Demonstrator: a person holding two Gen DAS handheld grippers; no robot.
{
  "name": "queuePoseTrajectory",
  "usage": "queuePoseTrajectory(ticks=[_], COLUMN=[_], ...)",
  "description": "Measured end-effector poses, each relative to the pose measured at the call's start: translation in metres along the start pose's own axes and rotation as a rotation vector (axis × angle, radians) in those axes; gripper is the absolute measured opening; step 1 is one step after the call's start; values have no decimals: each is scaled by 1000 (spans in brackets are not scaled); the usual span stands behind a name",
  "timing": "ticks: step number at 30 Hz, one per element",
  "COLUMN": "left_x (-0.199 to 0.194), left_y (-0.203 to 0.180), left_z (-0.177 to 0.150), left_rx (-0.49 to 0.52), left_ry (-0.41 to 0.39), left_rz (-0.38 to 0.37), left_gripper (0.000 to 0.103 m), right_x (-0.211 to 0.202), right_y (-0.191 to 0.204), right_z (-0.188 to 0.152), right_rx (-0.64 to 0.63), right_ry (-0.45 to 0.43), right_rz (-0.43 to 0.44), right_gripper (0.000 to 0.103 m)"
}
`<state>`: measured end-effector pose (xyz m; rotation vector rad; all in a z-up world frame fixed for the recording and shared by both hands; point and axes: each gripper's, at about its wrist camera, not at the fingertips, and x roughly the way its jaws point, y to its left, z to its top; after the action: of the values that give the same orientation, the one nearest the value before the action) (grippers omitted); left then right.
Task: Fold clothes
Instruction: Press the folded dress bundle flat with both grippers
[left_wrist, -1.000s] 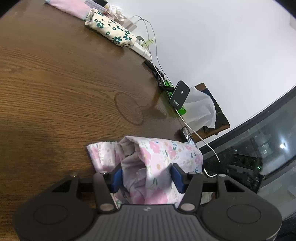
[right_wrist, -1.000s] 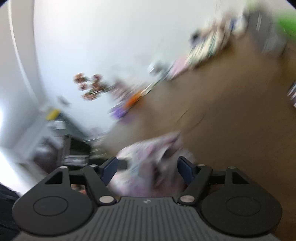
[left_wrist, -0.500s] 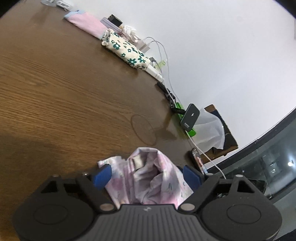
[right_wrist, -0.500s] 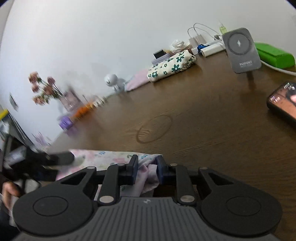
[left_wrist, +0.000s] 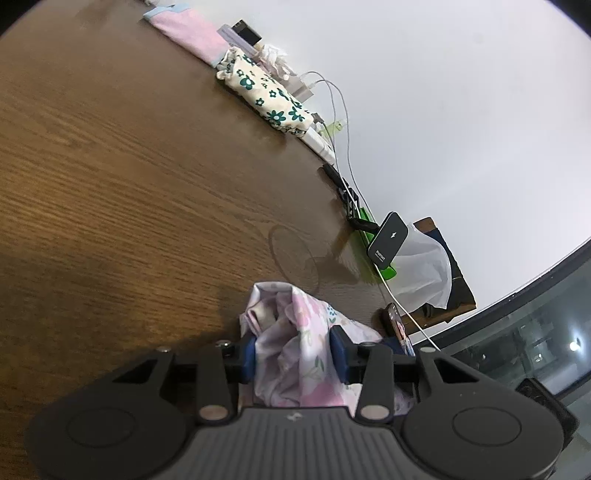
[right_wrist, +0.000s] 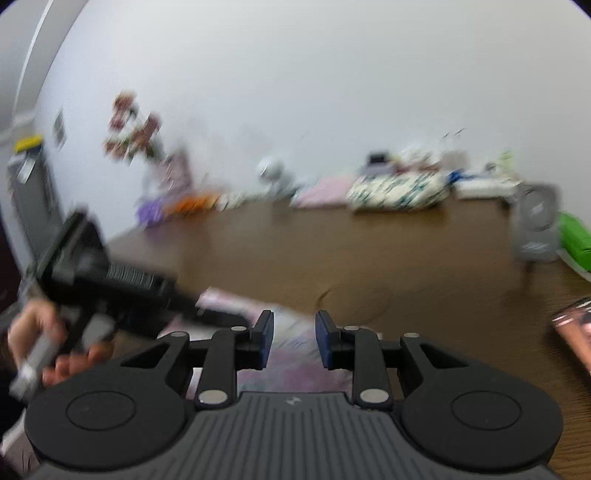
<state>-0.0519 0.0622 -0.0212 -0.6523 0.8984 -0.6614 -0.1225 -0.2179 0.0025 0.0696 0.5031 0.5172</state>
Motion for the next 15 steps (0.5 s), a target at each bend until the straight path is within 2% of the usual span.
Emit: queuePoseTrajectory(ticks=[1,2,4,6,8,9,11,12,15], left_x=[-3,-7,-25,-48,-61,-59,-46,-36,-8], left_y=[-4,-8,-22,-35,-42,-47,-57,-63,-65], left_z=[2,3,6,8,7,3,-7,-13,-28], left_rx=[22,48,143,215,233,228,222,227,255], left_ry=[0,-1,-62,-164,-214,-207,-174,-153,-130], left_rz=[25,55,165,217,162,111,19,14,153], left_gripper=[45,54,65,65,64,63,49,45,24], right_x=[9,15,19,20,20,21,22,21,20], right_y=[4,5,8,10,10,10,12,13,13], right_z=[-5,-9,-10,-10,-10,-10,-11,-12,-13], right_rx=[-24,-38,-59,-79,-87,-90,-101,-107,-107], right_ry=[30,39,46,50,53,53,53,51,45], right_rz=[-14,-17,-20,-21,-19,-19,-23,-25,-21], right_gripper=[25,25,25,25,25,25,25,25,25])
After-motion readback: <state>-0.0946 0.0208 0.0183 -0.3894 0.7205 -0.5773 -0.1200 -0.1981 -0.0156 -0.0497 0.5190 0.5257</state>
